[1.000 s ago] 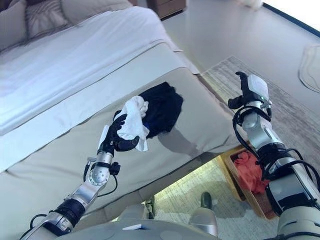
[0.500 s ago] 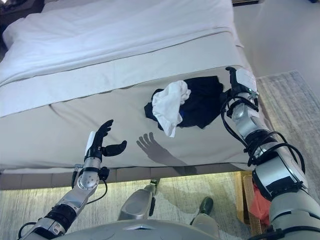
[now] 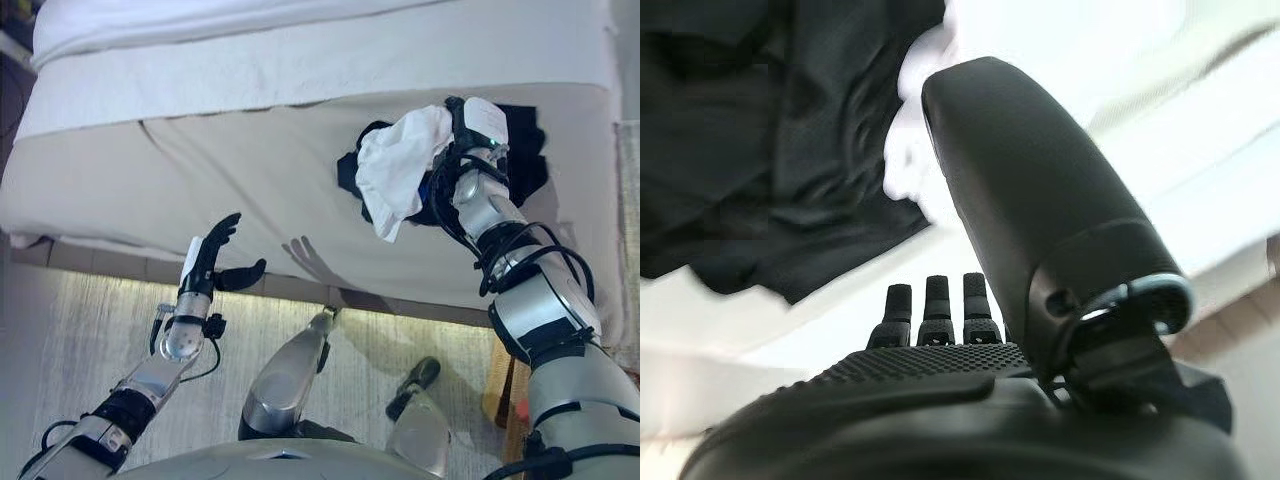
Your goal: Pick up the clothes from the bed and place them into the basket
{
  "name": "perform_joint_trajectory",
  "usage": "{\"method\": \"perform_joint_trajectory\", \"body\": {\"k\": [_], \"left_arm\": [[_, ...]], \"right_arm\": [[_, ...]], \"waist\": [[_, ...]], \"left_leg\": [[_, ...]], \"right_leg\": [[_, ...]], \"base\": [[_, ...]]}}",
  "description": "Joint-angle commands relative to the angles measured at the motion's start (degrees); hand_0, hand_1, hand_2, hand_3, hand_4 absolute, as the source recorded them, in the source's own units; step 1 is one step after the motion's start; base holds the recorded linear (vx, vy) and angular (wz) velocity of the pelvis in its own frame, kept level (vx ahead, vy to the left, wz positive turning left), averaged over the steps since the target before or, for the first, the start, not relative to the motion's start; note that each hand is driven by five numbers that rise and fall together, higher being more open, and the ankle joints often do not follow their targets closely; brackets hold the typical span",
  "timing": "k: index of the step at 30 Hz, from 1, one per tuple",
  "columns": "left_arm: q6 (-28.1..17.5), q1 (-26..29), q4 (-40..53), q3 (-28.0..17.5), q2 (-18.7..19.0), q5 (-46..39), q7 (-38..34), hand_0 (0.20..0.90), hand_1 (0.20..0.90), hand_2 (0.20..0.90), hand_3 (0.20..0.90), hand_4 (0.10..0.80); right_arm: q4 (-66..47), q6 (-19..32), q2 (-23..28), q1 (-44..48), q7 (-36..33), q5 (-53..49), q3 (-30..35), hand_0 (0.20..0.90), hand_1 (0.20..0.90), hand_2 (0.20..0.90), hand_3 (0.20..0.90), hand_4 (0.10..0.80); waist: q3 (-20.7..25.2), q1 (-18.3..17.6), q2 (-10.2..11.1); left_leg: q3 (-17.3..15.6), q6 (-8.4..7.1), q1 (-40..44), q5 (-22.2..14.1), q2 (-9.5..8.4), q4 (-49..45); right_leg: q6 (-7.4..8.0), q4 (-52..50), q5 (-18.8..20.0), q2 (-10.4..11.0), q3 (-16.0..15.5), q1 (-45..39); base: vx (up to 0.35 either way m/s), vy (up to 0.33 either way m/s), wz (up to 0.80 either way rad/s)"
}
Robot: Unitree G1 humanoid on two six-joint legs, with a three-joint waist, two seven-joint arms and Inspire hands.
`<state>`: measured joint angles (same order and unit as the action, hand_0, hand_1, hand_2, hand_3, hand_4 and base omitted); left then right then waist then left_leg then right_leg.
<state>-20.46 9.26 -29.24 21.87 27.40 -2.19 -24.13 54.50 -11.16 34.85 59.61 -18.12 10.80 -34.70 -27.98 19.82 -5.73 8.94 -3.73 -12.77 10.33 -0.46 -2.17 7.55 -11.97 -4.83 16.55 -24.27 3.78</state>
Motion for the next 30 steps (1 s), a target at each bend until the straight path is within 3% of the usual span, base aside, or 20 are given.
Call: {"method": "perform_joint_trajectory", "body": {"k": [1,6,22,23,24,25,26,30], "left_arm": [[-4.66,1.90,7.35,-1.47,5.38,1.31,-3.59,0.900,0.900,0.900,0.900,0.800],[-3.79,1.29,10.07,-0.67,6.09,0.06,-5.70,0.900,0.900,0.900,0.900,0.800],[-6.97,-2.67,12.43,0.95,6.24,-0.65,-8.74,0.900,0.900,0.900,0.900,0.800],[-7.00,-2.76,12.73,0.91,6.32,-0.70,-8.81,0.900,0.900,0.900,0.900,0.800],[-7.09,-2.76,13.01,0.80,6.51,-0.88,-8.86,0.900,0.900,0.900,0.900,0.800],[-6.97,-2.73,13.26,0.68,6.71,-0.92,-8.78,0.900,0.900,0.900,0.900,0.800],[-6.84,-2.73,13.43,0.57,6.89,-0.97,-8.59,0.900,0.900,0.900,0.900,0.800],[-6.92,-2.78,13.42,0.23,7.11,-1.28,-8.16,0.900,0.900,0.900,0.900,0.800]], "right_arm": [[-0.28,-0.92,1.94,12.20,-2.49,2.81,-4.37,0.900,0.900,0.900,0.900,0.800],[2.90,-2.58,2.00,14.56,-2.22,3.44,-5.43,0.900,0.900,0.900,0.900,0.800],[10.63,-6.48,5.75,21.98,0.44,2.27,-11.74,0.900,0.900,0.900,0.900,0.800],[10.95,-6.51,5.81,22.32,0.21,1.87,-11.91,0.836,0.836,0.836,0.826,0.726],[11.21,-6.25,6.01,22.62,-0.26,1.70,-11.81,0.556,0.556,0.556,0.499,0.399],[11.12,-6.26,6.12,22.69,-0.70,1.62,-11.69,0.389,0.389,0.389,0.304,0.204],[11.15,-6.11,6.13,22.67,-1.14,1.65,-11.49,0.300,0.300,0.300,0.200,0.100],[10.16,-5.60,6.43,23.11,-2.23,1.34,-11.14,0.300,0.300,0.300,0.200,0.100]], "waist": [[-1.80,2.13,1.67],[-1.81,3.19,1.53],[-1.81,3.92,-0.64],[-1.81,3.94,-0.72],[-1.81,3.93,-0.82],[-1.81,3.91,-0.84],[-1.81,3.90,-0.85],[-1.81,3.60,-0.63]], "left_leg": [[-1.53,3.80,-3.48,-15.10,-2.48,-16.20],[-0.60,5.98,-11.90,-17.94,-4.34,-23.62],[-0.03,8.05,-28.19,-20.23,-6.37,-33.95],[-0.09,8.12,-28.47,-20.31,-6.41,-34.20],[-0.15,8.20,-28.84,-20.45,-6.49,-34.54],[-0.17,8.27,-28.94,-20.50,-6.52,-34.66],[-0.20,8.33,-28.89,-20.55,-6.51,-34.69],[-0.33,8.37,-27.82,-20.51,-6.20,-34.09]], "right_leg": [[-6.55,-14.03,-5.89,0.84,1.14,4.74],[-7.35,-23.08,-8.30,1.79,2.00,12.89],[-8.45,-36.49,-11.42,0.38,4.14,31.11],[-8.47,-36.78,-11.48,0.35,4.24,31.46],[-8.50,-37.09,-11.57,0.28,4.32,31.89],[-8.50,-37.27,-11.59,0.26,4.37,32.05],[-8.47,-37.35,-11.56,0.25,4.39,32.06],[-8.27,-36.98,-11.29,0.07,4.58,31.38]], "base": [[-0.009,-0.010,0.18],[-0.019,0.003,0.10],[-0.041,0.029,0.03],[-0.033,0.015,0.00],[-0.032,0.006,-0.03],[0.000,0.000,0.00],[0.000,0.000,0.00],[0.000,0.000,0.00]]}}
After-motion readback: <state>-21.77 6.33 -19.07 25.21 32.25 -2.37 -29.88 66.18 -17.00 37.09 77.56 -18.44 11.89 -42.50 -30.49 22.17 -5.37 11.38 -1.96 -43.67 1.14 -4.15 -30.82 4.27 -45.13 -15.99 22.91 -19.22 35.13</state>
